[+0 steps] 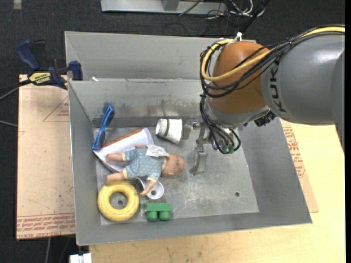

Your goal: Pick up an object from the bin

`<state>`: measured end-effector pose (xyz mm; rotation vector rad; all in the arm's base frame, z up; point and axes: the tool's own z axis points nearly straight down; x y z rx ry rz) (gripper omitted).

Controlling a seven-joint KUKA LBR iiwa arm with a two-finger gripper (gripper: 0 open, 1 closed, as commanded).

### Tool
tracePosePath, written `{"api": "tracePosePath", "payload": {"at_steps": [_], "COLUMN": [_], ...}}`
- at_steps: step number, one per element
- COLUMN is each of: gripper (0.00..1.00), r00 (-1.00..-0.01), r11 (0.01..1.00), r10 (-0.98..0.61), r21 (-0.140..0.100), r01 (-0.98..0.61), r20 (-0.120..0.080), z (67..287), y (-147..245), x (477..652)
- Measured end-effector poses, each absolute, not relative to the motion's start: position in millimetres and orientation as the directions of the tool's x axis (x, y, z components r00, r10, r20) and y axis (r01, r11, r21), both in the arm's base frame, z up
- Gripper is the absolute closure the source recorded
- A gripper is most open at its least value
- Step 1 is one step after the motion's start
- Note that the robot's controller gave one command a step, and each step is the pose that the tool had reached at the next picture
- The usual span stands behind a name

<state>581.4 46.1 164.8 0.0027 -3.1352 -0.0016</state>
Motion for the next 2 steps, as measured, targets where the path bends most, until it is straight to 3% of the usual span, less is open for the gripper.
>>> {"api": "tracePosePath", "payload": {"at_steps": [1,2], "gripper": [0.0,0.0], "r00": [-1.0,-0.998], "r11": [1.0,0.998], "r10": [-0.001,-0.062], "r21": [0.001,0.001], "r01": [-0.001,-0.062], "r20": [-0.001,-0.004], "z": [169.5,123.8], "y": [45.9,62.6], "x": [582.8,572.8]}}
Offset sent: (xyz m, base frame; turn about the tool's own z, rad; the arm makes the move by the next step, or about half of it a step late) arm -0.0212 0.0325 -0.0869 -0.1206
